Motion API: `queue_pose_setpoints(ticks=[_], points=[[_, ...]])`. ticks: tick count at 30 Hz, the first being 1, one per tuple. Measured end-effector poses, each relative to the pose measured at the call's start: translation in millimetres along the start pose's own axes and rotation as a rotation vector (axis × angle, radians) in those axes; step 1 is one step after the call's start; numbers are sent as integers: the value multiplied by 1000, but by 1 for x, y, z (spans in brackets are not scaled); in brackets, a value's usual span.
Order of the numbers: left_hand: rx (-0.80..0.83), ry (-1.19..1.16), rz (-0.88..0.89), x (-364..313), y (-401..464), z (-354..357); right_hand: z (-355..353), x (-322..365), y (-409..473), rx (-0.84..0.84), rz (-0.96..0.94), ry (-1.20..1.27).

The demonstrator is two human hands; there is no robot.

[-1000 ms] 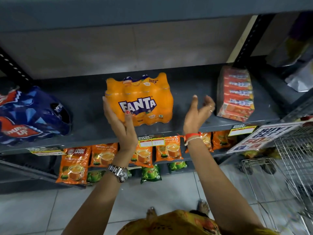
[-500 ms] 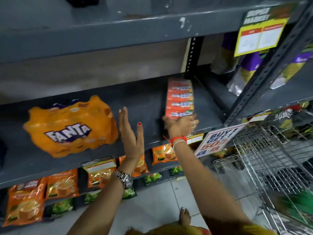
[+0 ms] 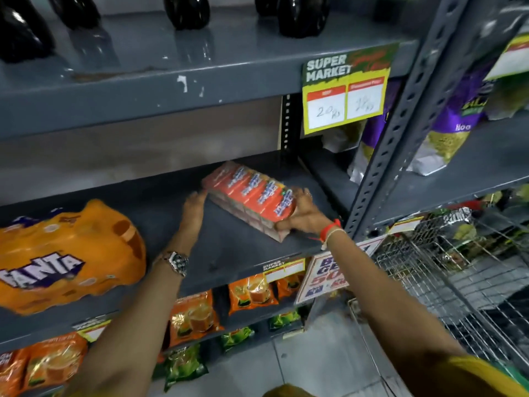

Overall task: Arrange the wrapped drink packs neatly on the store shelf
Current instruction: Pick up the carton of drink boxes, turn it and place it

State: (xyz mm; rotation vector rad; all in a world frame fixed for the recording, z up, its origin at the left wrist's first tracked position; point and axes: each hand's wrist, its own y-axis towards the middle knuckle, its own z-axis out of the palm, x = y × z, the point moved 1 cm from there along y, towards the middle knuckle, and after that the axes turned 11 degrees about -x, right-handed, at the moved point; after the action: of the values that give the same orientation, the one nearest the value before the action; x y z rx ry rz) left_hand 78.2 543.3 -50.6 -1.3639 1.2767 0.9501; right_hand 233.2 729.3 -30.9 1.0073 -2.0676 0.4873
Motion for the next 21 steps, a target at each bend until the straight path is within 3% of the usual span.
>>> queue_pose_setpoints(ticks=[4,8,10,13,15,21], points=[[-11,9,-140,-5,27,0,-15,4,16,160,-167,-132],[-46,-6,-199,-5,37,-13,-10,3,24,175,-246,-238],[20,-45,-170,-9,26,-16,-9,2,25,167,-305,-273],[71,-24,-71,-3,13,-23,-6,3,23,73,-536,-334],[53,-2,-18,3,4,-30,-4,0,20,-1,-643,-338],[-114,80,158,26,-35,-35,6,-21,10,-75,-727,-281]])
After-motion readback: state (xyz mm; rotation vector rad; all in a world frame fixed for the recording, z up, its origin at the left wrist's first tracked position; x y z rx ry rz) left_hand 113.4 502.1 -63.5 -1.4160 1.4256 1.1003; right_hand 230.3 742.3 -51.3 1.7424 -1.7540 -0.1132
